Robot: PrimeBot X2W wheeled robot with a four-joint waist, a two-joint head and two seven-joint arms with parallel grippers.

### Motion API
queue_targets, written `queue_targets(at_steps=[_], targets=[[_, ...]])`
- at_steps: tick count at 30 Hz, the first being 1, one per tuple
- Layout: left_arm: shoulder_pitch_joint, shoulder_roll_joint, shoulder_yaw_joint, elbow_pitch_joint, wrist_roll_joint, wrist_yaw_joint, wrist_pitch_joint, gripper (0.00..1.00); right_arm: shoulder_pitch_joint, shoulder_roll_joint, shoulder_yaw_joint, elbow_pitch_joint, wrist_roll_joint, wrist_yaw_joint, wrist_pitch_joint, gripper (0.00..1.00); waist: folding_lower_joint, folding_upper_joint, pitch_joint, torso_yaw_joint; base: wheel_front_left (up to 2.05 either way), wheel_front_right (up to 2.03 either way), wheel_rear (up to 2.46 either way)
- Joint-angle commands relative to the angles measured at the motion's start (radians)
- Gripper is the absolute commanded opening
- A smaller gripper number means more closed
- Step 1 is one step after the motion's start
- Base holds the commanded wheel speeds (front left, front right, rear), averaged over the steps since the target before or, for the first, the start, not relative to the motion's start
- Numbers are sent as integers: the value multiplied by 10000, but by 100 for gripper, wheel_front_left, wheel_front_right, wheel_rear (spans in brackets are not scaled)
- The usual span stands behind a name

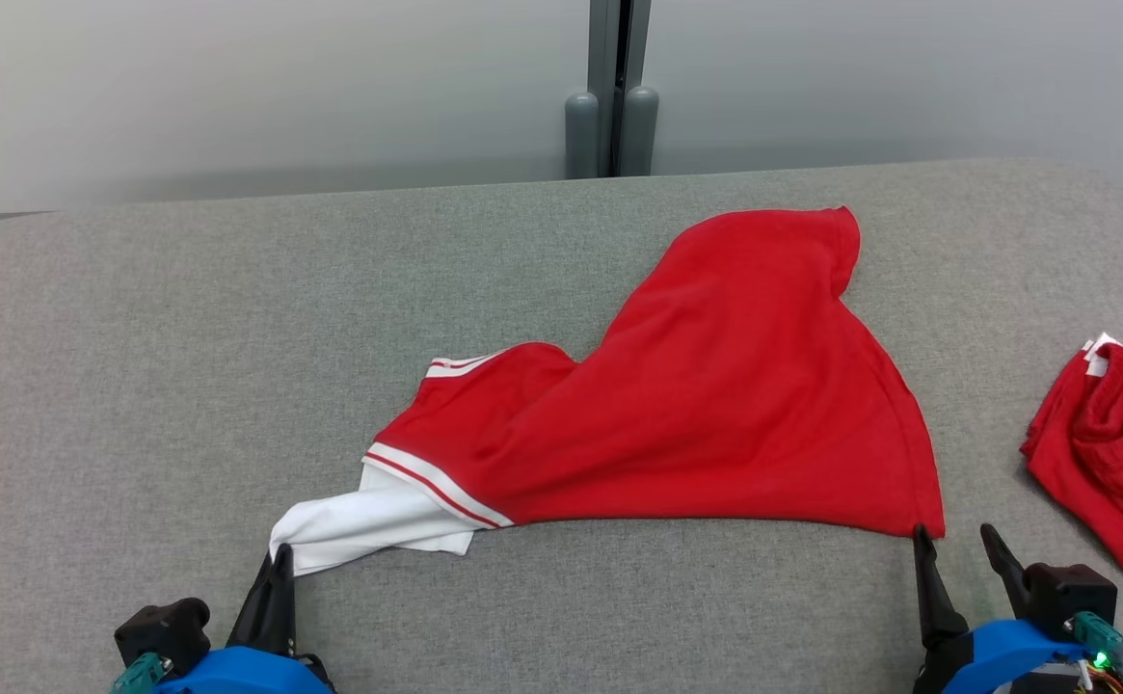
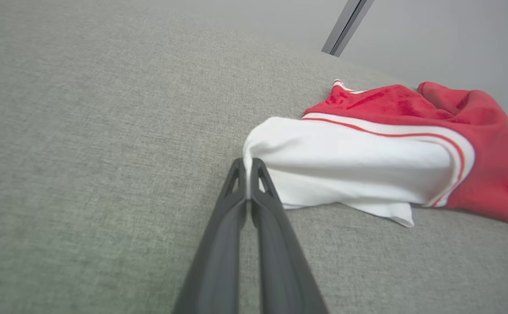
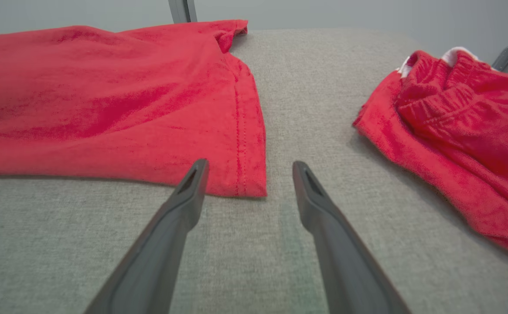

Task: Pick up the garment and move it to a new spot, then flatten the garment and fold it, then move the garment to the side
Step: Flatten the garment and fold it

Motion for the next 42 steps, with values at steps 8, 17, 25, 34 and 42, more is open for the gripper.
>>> queue_targets(at_steps=[8,17,25,34,42], targets=[[9,-57,219,-112,301,17,4,0,-298,-45,-165,558,185,1,-35,100,0,-1,316,26,0,0,0],[-189,88,44,-256,243,17,4,0,-785,-45,-227,1173,420,1,-34,100,0,-1,629,178,0,0,0],[-229,291,-203,-348,128,17,4,0,-1120,-4,126,2032,544,3,28,0,0,-1,788,309,0,0,0],[-183,178,-61,-612,238,17,4,0,-891,-33,253,1156,1056,3,-23,0,0,-1,305,199,0,0,0],[-594,-22,640,-2322,538,17,1,0,-971,-45,520,-841,2473,3,-35,0,0,-1,-754,90,0,0,0]])
